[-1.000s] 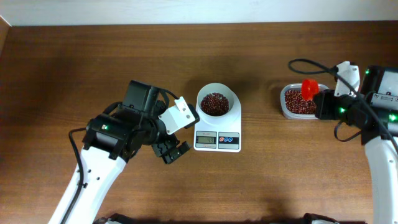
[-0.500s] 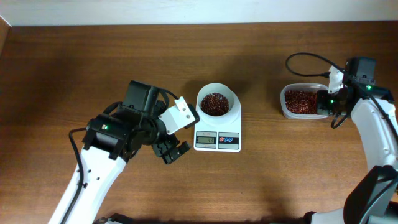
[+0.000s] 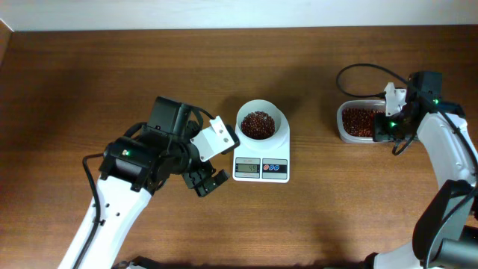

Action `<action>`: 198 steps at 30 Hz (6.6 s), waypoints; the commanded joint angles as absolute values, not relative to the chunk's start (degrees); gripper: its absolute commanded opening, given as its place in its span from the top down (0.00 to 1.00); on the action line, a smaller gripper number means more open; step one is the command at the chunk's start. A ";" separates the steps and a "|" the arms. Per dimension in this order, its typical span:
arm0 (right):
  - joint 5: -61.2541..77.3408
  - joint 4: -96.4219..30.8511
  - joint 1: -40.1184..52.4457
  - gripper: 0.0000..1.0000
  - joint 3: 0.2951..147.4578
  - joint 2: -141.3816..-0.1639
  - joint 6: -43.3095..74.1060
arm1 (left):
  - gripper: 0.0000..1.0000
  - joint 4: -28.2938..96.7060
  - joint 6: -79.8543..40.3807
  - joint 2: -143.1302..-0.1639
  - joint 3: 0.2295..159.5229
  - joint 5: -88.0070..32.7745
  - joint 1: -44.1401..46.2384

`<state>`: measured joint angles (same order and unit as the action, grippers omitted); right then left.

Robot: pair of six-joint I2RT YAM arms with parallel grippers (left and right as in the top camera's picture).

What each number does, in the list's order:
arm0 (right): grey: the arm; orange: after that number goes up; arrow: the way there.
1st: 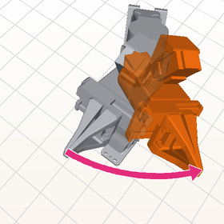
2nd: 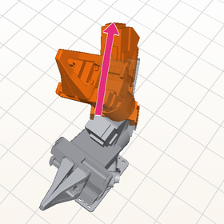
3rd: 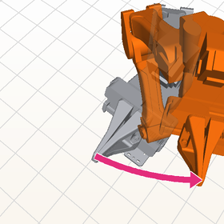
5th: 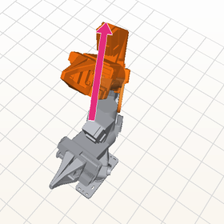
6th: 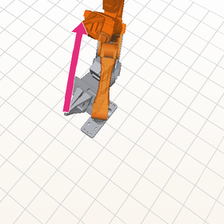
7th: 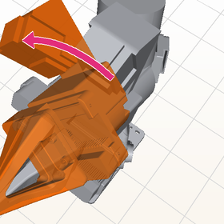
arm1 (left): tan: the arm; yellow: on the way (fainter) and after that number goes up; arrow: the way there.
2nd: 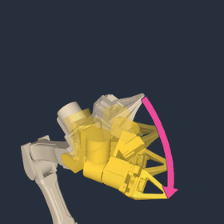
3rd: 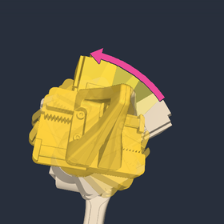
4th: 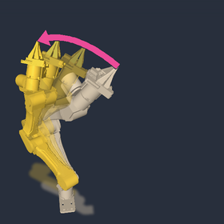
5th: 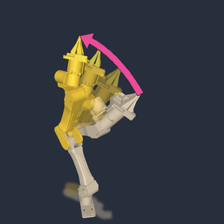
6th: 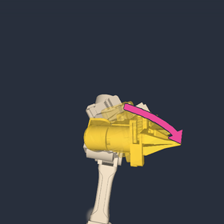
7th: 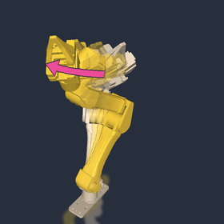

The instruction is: Scoop and weigh 50g on scale

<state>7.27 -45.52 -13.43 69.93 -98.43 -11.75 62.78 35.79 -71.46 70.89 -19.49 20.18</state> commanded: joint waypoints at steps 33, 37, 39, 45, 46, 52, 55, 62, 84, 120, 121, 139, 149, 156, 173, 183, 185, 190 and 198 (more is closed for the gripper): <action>37.28 -48.40 -26.83 0.96 69.71 -105.86 -6.66 | 0.01 62.67 35.62 -70.59 71.37 -20.12 20.08; 45.41 -48.71 -30.89 0.96 69.71 -105.86 -7.27 | 0.01 62.67 35.62 -70.59 71.37 -20.12 20.08; 46.92 -48.93 -32.10 0.96 69.71 -105.86 -7.27 | 0.01 62.67 35.62 -70.59 71.37 -20.12 20.08; 51.05 -50.41 -34.26 0.96 69.71 -105.86 -7.29 | 0.01 62.67 35.62 -70.59 71.37 -20.12 20.08; 51.07 -50.43 -34.26 0.96 69.71 -105.86 -7.29 | 0.01 62.67 35.62 -70.59 71.37 -20.12 20.08; 51.07 -51.53 -34.26 0.96 69.71 -105.86 -7.27 | 0.01 62.67 35.62 -70.59 71.37 -20.12 20.08; 51.07 -51.66 -34.26 0.96 69.71 -105.86 -7.27 | 0.01 62.67 35.62 -70.59 71.37 -20.12 20.08; 55.09 -52.62 -38.17 0.96 69.71 -105.86 -7.31 | 0.01 62.67 35.62 -70.59 71.37 -20.12 20.08; 65.08 -58.63 -40.58 0.96 69.69 -105.84 -13.37 | 0.01 62.67 35.62 -70.59 71.37 -20.12 20.08; 79.88 -60.66 -14.31 0.96 69.69 -105.86 -14.57 | 0.01 62.67 35.62 -70.59 71.37 -20.12 20.08; 80.97 -60.66 -13.23 0.96 69.69 -105.86 -14.57 | 0.01 62.67 35.62 -70.59 71.37 -20.12 20.08; 85.56 -56.69 -2.52 0.96 69.69 -105.86 -14.55 | 0.01 62.67 35.62 -70.59 71.37 -20.12 20.08; 85.58 -55.66 -0.71 0.96 69.71 -105.86 -14.35 | 0.01 62.67 35.62 -70.59 71.37 -20.12 20.08; 85.27 -45.34 2.92 0.96 69.71 -105.86 -3.81 | 0.01 62.67 35.62 -70.59 71.37 -20.12 20.08; 85.25 -45.15 3.42 0.96 69.71 -105.86 -3.75 | 0.01 62.67 35.62 -70.59 71.37 -20.12 20.08; 84.86 -45.12 3.42 0.96 69.71 -105.86 -3.77 | 0.01 62.67 35.62 -70.59 71.37 -20.12 20.08; 84.86 -45.10 3.42 0.96 69.69 -105.86 -3.77 | 0.01 62.67 35.62 -70.59 71.37 -20.12 20.08; 83.37 -44.71 3.42 0.96 69.71 -105.86 -3.68 | 0.01 62.67 35.62 -70.59 71.37 -20.12 20.08; 83.37 -44.03 3.42 0.96 69.71 -105.86 -3.53 | 0.01 62.67 35.62 -70.59 71.37 -20.12 20.08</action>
